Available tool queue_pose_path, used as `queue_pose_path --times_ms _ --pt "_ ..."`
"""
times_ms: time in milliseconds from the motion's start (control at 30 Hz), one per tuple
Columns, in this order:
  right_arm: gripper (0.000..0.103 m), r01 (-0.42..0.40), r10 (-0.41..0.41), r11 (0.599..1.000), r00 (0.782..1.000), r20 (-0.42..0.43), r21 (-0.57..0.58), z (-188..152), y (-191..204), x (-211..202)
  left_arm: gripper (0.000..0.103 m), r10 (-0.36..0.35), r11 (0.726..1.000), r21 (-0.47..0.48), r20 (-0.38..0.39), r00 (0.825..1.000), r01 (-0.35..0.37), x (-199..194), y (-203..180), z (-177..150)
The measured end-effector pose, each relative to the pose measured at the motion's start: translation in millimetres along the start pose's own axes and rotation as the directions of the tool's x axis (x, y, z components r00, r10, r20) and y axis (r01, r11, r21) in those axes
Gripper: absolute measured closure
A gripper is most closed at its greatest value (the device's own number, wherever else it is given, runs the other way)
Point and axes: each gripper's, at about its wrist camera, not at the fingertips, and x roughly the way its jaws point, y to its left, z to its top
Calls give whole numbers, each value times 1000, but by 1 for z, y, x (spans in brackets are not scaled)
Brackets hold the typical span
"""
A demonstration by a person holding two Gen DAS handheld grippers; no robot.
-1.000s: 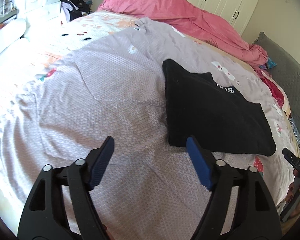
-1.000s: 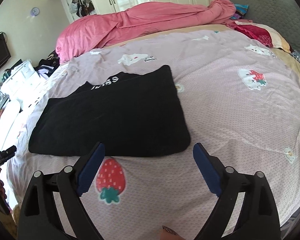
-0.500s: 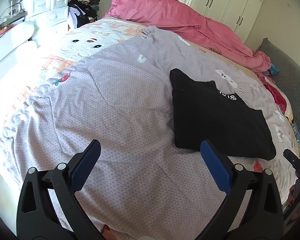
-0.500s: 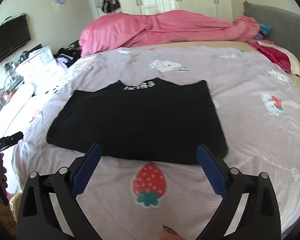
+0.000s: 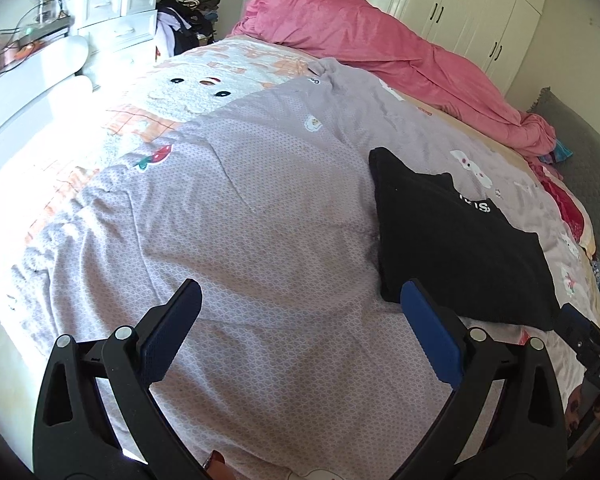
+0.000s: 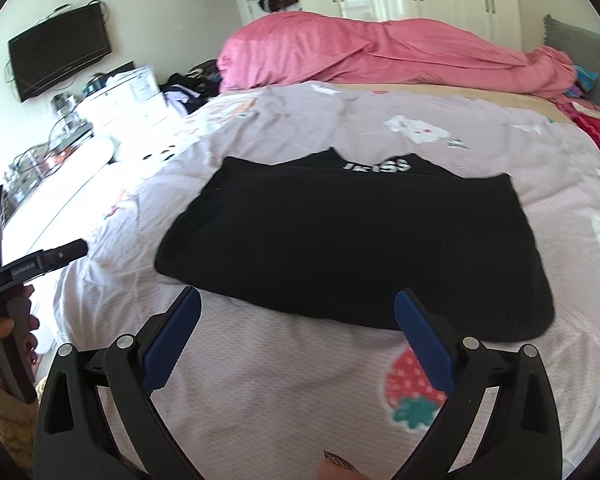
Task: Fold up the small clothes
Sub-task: 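Open both tools and pull them back from the folded black shirt, then grasp the black shirt's side edge with the right tool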
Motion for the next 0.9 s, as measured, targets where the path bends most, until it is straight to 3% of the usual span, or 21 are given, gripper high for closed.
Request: queue_pose_path --times_ms 467,900 --pt "6 -26 22 991 999 -29 -133 8 53 34 10 18 1000 -10 -7 1000 -18 10 8 18" --pt "6 15 -34 968 997 -69 -252 3 87 73 10 -4 999 35 -20 1000 5 35 -12 44"
